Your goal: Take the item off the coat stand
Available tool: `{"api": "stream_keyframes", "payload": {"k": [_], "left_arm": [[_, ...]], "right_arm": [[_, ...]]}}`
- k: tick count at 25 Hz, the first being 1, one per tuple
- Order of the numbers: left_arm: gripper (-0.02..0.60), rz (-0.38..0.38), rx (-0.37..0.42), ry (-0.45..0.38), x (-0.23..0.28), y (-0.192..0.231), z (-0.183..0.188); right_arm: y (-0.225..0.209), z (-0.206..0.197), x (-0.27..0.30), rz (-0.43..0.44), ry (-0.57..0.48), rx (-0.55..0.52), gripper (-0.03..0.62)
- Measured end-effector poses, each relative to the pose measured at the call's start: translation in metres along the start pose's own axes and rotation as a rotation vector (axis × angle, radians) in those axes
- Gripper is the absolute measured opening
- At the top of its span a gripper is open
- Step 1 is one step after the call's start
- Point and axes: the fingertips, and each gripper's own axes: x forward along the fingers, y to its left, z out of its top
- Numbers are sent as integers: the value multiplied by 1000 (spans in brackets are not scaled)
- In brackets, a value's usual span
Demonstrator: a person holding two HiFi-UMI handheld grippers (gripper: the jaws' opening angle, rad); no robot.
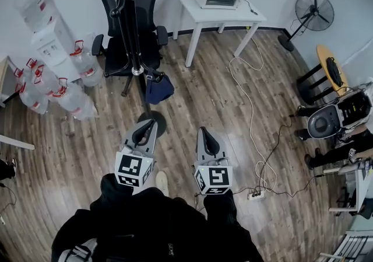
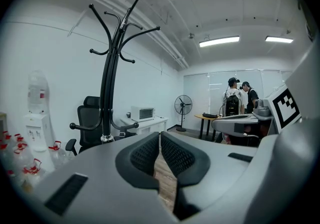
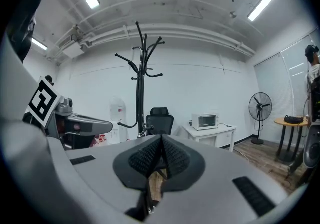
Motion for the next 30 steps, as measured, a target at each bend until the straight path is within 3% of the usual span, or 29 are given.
{"api": "stream_keyframes", "payload": {"k": [8,17,23,30], "left_arm": [[32,24,6,-10,11,11,7],[32,107,-7,-22,24,20,18],[32,235,-14,-26,50,27,25],[32,410,-45,-27,74,52,33]], "right_arm": [[-4,8,23,27,-13,-5,15],[-11,21,52,120,-29,-26,15],[-37,30,96,237,-47,-35,15],[-36,38,155,425,-42,-50,15]]}}
